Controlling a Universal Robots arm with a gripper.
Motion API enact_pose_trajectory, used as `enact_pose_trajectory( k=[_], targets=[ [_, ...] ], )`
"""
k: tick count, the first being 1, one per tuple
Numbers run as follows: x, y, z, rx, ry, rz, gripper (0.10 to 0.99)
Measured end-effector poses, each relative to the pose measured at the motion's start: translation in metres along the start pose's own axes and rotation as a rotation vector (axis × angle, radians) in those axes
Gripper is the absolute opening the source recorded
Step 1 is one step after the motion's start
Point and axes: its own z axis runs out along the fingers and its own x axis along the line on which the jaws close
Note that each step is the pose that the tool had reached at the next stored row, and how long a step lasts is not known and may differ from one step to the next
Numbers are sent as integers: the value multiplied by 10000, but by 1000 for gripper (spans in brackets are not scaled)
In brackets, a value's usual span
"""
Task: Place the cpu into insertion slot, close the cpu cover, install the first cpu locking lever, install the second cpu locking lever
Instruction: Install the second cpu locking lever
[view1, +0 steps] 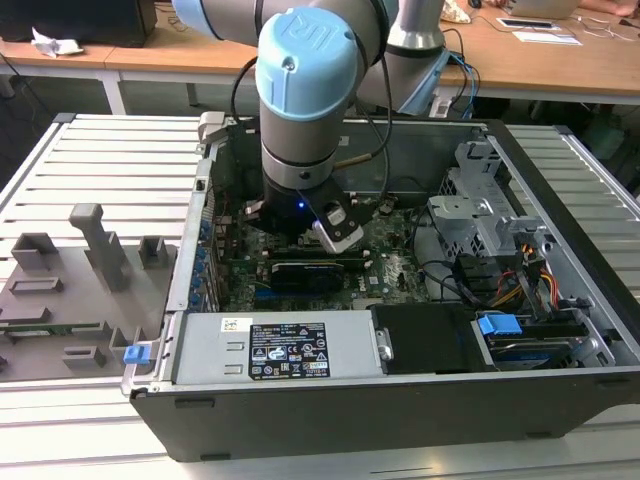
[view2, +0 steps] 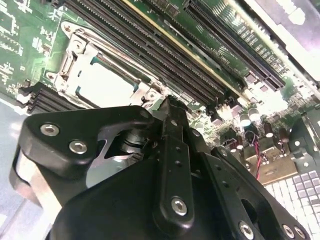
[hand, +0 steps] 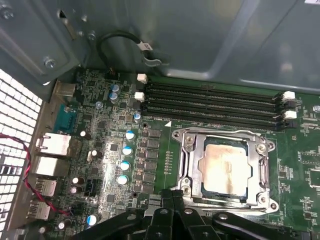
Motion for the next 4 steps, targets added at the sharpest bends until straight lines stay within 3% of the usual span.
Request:
enact_pose_trajectory(
  k=[4],
  targets=[
    [-1,9,-28,-2,-1,0,106]
  ],
)
